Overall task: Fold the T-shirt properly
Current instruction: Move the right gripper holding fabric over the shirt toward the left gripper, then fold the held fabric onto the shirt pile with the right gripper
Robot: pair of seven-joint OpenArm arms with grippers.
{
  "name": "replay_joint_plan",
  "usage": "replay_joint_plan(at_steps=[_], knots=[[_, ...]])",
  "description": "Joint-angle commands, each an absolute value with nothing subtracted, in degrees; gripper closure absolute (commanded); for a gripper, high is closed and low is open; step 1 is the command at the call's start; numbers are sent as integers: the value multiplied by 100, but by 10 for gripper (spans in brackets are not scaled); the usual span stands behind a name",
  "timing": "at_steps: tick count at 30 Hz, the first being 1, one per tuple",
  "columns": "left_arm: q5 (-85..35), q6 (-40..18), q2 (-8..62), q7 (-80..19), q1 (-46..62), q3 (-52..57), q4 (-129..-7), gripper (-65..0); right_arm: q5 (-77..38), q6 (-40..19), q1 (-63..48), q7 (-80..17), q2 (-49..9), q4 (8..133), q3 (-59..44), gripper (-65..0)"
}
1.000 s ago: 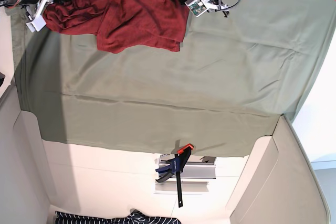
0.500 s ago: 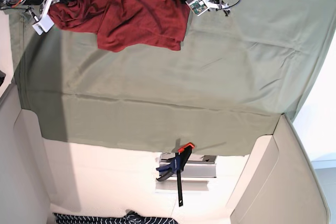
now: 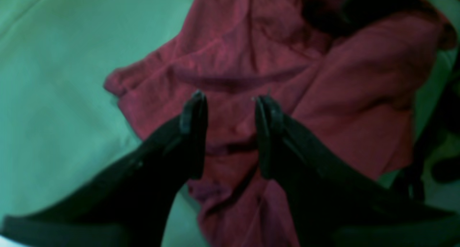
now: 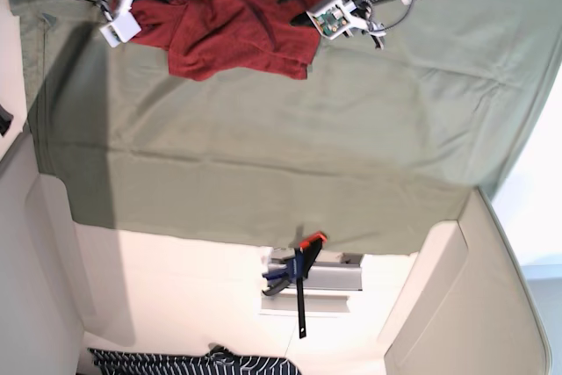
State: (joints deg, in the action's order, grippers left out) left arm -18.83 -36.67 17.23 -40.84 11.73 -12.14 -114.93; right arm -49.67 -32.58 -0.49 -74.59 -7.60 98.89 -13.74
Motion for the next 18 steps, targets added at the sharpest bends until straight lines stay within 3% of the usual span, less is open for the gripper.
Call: replay_joint_plan(at_steps=[1,18], knots=[[-1968,-3664,1817,-3992,1131,-1192,-11721,-255,-5092,-3330,19,-7336,-711,9998,-1317,0],[-2106,-3664,2014,-4071,1291,-1192,-11983,-254,-3592,-3267,805,-6716,869,10009,508,0]])
